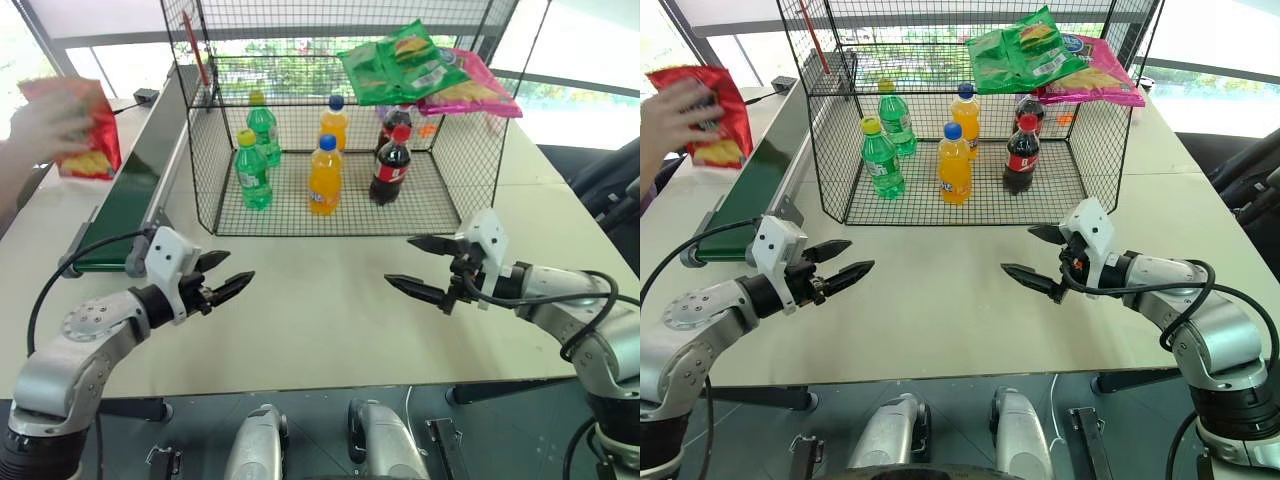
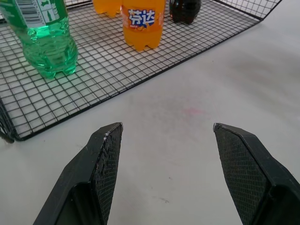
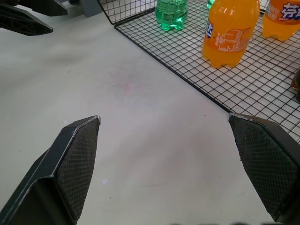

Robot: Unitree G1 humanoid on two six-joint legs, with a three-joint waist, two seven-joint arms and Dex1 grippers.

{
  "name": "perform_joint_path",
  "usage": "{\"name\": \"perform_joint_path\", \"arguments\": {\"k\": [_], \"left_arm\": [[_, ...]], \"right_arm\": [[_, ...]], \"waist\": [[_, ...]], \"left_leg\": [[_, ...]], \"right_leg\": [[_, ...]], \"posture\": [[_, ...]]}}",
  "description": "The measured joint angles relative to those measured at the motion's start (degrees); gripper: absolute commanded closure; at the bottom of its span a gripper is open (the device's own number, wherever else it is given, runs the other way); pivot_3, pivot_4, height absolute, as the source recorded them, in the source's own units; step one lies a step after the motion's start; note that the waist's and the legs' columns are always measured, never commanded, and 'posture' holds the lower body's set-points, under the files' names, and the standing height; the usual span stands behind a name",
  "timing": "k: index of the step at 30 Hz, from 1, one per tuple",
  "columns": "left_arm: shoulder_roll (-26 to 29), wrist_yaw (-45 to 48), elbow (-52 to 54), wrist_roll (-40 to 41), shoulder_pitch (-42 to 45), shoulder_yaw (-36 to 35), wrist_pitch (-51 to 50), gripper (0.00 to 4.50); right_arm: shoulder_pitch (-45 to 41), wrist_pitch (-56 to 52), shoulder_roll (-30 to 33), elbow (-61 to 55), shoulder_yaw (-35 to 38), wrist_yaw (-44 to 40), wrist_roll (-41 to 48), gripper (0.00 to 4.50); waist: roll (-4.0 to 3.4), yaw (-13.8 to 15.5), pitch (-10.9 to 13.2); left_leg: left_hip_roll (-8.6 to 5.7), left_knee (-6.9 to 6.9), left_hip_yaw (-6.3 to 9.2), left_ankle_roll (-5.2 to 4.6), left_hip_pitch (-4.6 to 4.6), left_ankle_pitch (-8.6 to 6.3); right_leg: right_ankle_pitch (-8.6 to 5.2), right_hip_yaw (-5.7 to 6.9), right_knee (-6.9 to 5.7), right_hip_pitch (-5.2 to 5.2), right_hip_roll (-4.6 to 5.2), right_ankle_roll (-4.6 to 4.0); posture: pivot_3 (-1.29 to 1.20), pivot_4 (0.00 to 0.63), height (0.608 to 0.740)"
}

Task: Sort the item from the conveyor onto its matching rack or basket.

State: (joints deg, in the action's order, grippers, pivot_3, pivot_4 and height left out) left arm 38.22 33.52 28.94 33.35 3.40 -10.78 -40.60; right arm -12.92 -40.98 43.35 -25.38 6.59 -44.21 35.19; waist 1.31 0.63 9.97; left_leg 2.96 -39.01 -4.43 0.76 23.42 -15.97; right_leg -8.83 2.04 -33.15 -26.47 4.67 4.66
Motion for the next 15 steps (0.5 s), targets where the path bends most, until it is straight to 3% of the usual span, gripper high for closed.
{"name": "perform_joint_path", "arguments": {"k": [15], "left_arm": [[0.6, 0.8, -1.7, -4.0, 0.6, 1.1, 2.0, 1.29]], "right_arm": [[-0.2, 0.0, -1.4, 0.0, 0.3, 1.0, 0.1, 0.0]], "waist": [[0.0, 0.0, 0.0]], "left_leg": [[0.0, 0.0, 0.0, 0.0, 0.0, 0.0]], "right_leg": [[0.0, 0.0, 0.0, 0.0, 0.0, 0.0]], "posture": [[0.0, 0.15, 0.74]]}}
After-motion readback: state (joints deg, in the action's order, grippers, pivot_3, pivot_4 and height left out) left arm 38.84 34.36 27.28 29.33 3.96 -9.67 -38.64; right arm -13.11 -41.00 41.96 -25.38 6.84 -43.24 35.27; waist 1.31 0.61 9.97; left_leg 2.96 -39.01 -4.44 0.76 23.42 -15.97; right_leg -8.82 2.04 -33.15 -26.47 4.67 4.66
